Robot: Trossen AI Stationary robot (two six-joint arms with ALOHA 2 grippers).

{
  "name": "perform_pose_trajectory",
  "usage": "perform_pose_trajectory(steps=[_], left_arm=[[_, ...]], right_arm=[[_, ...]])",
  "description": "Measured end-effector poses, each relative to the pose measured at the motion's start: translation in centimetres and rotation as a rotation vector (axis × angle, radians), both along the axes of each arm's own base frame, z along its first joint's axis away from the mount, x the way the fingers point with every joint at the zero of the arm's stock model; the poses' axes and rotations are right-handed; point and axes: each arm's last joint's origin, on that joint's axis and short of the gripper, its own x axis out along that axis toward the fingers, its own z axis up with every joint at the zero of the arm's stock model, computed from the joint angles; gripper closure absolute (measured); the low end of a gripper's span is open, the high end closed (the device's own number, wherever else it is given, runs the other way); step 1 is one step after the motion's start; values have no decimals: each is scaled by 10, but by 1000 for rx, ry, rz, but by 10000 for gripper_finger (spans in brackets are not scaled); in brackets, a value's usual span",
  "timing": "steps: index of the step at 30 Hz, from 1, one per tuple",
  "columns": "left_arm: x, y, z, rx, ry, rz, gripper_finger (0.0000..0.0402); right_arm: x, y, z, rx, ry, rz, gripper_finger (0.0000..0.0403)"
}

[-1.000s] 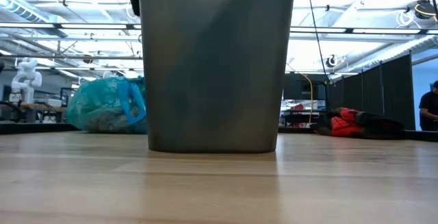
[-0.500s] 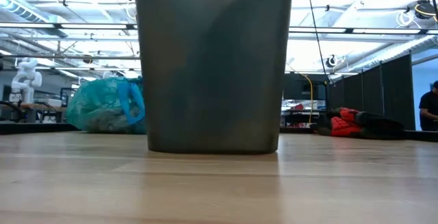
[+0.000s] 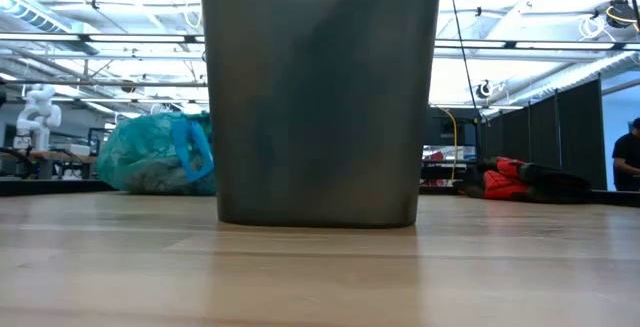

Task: Place trash/remove bag and relplace
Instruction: Insert the new blue trash bag into the trash bin

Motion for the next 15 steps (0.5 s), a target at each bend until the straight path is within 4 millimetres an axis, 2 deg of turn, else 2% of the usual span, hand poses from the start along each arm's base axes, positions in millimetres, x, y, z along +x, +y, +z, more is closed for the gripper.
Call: perform_pose_trajectory(steps=[7, 15], left_arm=[[-8, 8, 7, -6, -37, 11, 297], [-39, 17, 32, -10, -157, 65, 317]], right_arm=[[25, -3, -14, -9, -43, 2, 403], [48, -10, -49, -13, 68, -28, 403]])
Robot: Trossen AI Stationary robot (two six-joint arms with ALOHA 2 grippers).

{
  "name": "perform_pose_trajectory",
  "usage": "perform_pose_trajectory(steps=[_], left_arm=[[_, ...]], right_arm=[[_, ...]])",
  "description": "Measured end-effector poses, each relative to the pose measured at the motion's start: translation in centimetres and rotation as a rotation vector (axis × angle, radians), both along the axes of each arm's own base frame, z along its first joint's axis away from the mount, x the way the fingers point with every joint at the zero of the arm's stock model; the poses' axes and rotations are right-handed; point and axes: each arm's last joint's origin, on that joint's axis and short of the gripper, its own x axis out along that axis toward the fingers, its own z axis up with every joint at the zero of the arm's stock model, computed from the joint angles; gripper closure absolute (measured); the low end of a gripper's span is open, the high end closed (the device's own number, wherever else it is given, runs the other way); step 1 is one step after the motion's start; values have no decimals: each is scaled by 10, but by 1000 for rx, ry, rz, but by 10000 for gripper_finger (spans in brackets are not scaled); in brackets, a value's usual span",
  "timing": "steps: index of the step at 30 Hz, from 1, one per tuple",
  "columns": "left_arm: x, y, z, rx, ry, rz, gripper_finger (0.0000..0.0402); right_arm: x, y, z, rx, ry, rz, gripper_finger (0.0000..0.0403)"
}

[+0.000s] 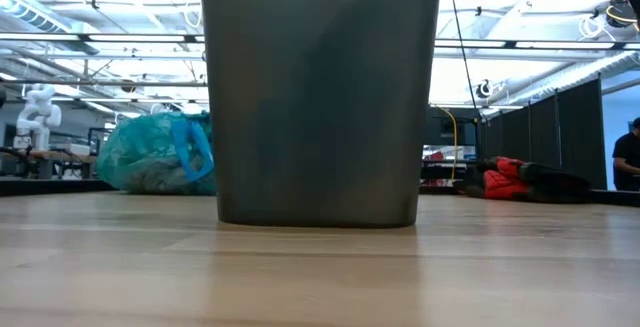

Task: Place trash/remove bag and relplace
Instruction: Insert the new blue trash bag into the trash bin

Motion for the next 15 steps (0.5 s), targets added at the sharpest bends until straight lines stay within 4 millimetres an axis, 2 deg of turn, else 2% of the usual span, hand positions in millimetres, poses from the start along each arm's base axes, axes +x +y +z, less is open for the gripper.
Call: perform_pose_trajectory(steps=[6, 15], left_arm=[[-31, 4, 11, -20, -28, 76, 343], [-58, 0, 23, 1, -107, 113, 357]], right_arm=[[1, -1, -34, 12, 248, -57, 403], [-1, -4, -38, 65, 294, -113, 403]])
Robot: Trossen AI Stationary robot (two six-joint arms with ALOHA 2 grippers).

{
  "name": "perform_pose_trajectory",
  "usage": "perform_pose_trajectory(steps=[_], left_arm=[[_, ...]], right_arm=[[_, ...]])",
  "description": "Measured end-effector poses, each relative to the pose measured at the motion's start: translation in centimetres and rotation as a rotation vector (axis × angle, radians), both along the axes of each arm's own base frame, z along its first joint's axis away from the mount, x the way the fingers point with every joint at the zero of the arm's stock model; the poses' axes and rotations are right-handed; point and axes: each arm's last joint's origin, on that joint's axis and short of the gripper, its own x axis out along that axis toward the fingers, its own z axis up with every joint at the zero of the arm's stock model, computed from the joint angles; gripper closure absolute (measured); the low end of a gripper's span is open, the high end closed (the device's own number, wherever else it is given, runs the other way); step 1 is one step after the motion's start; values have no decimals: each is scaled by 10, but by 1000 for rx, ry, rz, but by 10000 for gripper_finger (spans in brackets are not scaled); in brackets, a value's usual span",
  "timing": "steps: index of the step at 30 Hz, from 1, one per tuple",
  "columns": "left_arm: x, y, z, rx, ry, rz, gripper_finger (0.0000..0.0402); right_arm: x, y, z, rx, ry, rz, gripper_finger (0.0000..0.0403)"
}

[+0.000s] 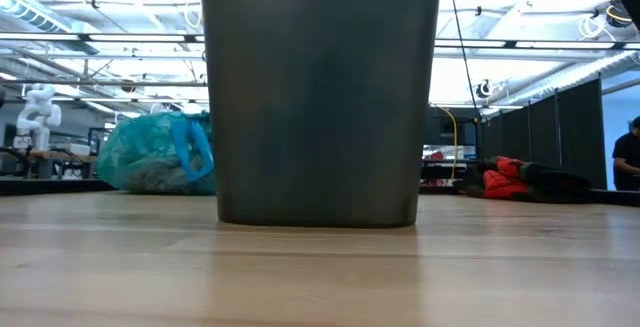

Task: Place trash/remove bag and relplace
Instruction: Insert the new blue trash bag into the trash bin

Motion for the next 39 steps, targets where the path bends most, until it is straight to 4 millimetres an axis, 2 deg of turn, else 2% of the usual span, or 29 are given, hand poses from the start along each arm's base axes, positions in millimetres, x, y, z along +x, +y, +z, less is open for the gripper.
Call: perform_pose_trajectory(steps=[8, 13, 17, 20, 26, 30, 34, 37, 39], left_arm=[[-17, -4, 12, 31, -114, 42, 355], [-25, -6, 21, 54, -199, 42, 329], [-30, -8, 36, 74, -273, 37, 295], [-35, -10, 54, 105, -369, 12, 270], [-37, -16, 87, 198, -484, -169, 252], [-16, -13, 96, 214, -444, -275, 260], [11, -5, 92, 182, -349, -295, 280], [27, -2, 85, 158, -281, -354, 307], [36, 0, 79, 134, -234, -407, 330]], right_arm=[[-9, 4, 25, 33, -110, 22, 403], [-23, 2, 45, 62, -164, 0, 389], [-35, 2, 63, 95, -222, -7, 356], [-43, 1, 74, 104, -256, -13, 320], [-65, -2, 96, 89, -316, -32, 255], [-78, -9, 92, -6, -206, -124, 247], [-77, -13, 72, -59, -19, -133, 257], [-71, -16, 59, -82, 64, -126, 279], [-67, -21, 55, -106, 70, -144, 310]])
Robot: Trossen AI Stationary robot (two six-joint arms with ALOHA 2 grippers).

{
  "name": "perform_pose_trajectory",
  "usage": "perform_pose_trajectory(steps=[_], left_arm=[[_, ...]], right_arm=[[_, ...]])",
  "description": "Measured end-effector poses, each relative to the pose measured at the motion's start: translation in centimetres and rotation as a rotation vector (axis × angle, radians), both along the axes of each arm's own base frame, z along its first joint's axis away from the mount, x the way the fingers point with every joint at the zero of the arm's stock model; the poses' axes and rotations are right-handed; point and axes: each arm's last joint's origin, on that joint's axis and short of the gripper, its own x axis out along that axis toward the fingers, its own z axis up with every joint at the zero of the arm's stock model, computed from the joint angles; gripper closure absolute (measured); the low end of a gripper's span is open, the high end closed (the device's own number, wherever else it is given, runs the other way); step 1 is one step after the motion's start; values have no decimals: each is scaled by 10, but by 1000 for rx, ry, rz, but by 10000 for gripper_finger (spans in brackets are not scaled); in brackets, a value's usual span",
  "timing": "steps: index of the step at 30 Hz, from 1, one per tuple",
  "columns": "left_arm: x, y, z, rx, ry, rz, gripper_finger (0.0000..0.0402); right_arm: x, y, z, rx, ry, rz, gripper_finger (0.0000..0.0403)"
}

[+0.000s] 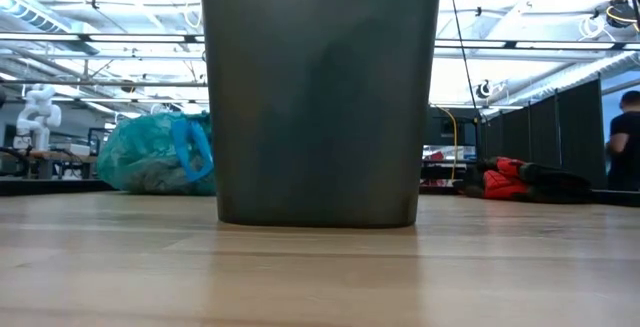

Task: Place trash/remove bag and relplace
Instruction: Insert the new blue trash bag into the trash bin

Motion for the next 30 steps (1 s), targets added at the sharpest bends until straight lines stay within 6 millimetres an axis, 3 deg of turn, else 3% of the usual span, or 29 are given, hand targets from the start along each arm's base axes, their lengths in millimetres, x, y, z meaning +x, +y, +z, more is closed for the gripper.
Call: perform_pose_trajectory(steps=[4, 9, 17, 20, 30], left_arm=[[15, 3, -16, -33, 149, -73, 387], [20, 4, -31, -43, 266, -71, 399], [-2, 2, -18, 105, 283, 103, 401], [-1, 3, -11, 114, 278, 117, 401], [50, 12, -32, 61, 393, 43, 401]], right_arm=[[-1, -10, 1, -51, -9, -72, 390], [-11, -17, 13, -46, -53, -141, 399], [-11, -16, 22, 11, -140, -152, 402], [-7, -14, 23, 35, -176, -145, 402], [-5, -14, 26, 63, -228, -160, 403]])
